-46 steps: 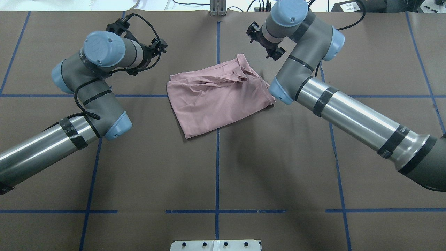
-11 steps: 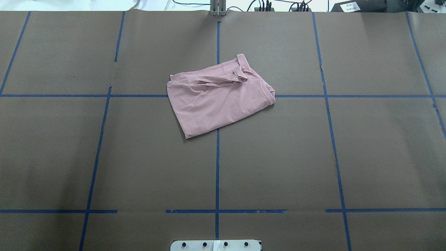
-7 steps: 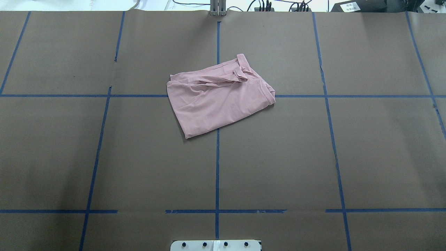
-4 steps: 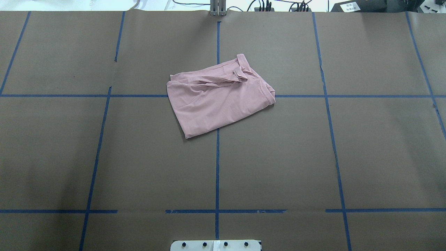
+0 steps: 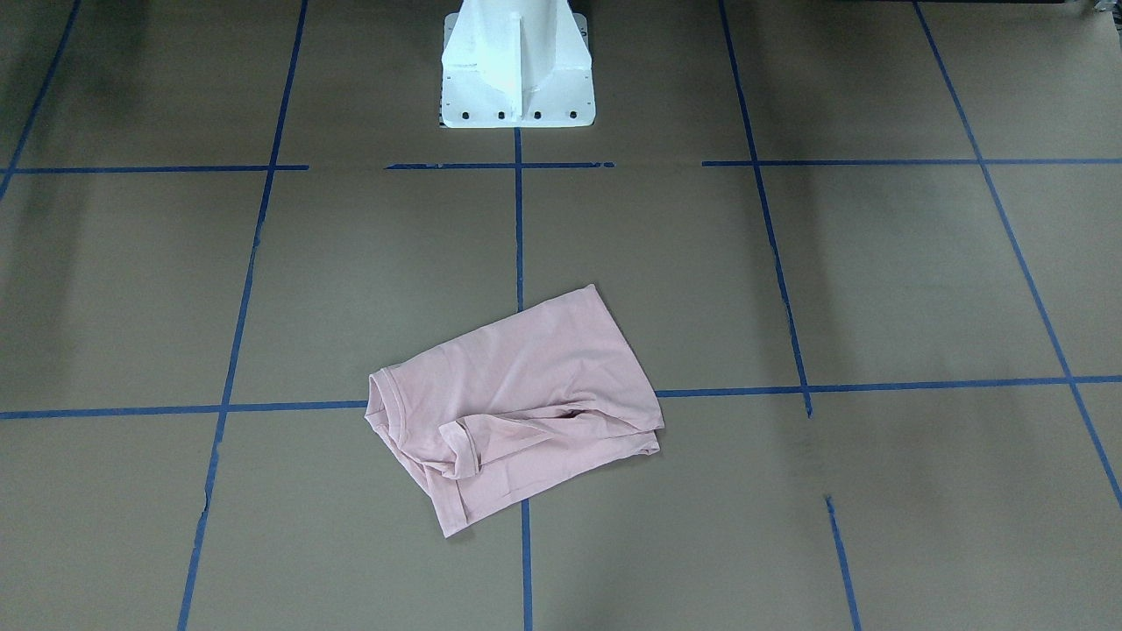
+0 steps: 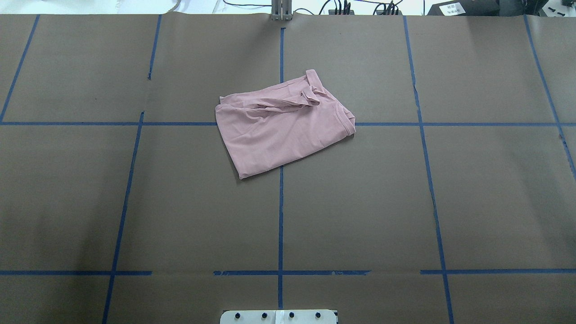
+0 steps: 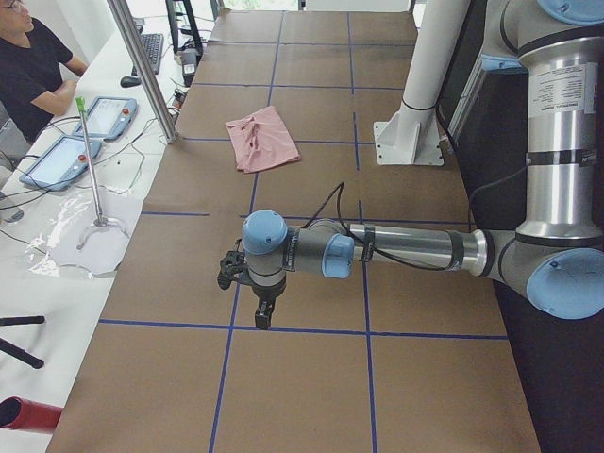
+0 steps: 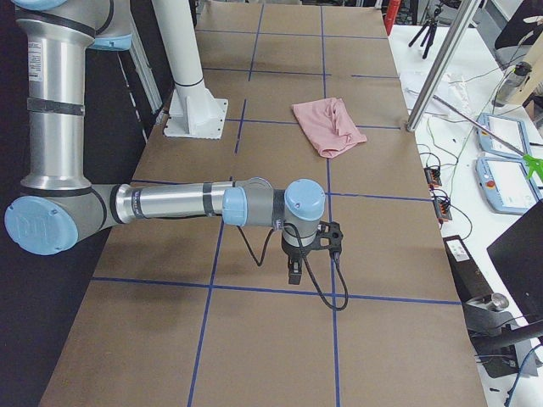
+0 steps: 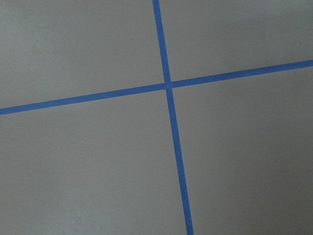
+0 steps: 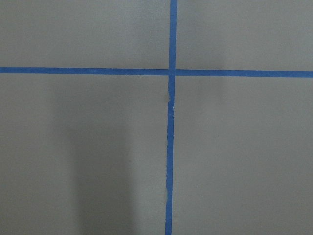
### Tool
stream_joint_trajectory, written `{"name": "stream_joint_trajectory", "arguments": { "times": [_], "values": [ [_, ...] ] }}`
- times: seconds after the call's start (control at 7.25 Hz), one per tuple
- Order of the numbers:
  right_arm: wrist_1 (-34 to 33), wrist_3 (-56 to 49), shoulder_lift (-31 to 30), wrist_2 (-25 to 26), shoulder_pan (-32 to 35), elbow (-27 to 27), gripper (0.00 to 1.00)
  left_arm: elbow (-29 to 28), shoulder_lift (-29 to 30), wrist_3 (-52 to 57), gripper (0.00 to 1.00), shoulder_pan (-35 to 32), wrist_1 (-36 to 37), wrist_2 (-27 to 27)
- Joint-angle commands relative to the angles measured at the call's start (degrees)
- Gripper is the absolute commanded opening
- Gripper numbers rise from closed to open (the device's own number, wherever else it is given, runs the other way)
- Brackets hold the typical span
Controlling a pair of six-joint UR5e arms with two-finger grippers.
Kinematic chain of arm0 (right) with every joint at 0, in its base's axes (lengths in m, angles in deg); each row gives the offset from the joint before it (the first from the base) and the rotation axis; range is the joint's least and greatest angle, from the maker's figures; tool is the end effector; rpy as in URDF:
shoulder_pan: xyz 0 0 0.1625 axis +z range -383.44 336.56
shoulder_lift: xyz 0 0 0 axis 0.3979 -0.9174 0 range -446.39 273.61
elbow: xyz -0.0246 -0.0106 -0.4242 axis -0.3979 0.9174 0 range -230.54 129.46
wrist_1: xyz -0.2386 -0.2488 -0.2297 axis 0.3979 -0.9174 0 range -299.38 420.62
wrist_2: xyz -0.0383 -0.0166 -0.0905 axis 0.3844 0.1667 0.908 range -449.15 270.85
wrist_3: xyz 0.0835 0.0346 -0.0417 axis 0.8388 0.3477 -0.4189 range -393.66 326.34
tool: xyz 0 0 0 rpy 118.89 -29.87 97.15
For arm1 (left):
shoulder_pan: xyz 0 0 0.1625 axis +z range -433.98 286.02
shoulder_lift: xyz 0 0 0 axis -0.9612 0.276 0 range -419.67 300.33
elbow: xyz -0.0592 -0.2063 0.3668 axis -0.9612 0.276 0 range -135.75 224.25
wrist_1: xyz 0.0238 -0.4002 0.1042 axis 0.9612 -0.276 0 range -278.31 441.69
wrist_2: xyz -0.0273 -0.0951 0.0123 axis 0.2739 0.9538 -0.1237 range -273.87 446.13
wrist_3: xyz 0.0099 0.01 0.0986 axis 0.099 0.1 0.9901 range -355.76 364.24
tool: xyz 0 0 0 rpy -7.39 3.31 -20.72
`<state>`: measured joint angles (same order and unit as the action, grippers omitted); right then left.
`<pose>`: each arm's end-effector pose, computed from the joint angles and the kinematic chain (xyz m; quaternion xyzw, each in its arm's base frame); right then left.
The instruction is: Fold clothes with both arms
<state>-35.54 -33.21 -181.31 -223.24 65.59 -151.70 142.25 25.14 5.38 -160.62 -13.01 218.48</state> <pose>0.0564 -0.4542 0.6147 -0.0040 -0.3753 -0.0045 0.9269 -0.0391 -0.4647 0.6266 0.0540 0.3616 0.0602 0.9288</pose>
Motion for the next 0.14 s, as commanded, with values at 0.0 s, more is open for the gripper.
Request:
{"name": "stream_joint_trajectory", "arguments": {
  "times": [0.0],
  "values": [
    [0.09,0.0,0.0,0.05,0.0,0.0,1.0,-0.09,0.01,0.0,1.0,-0.02,-0.04,0.01]
  ]
}}
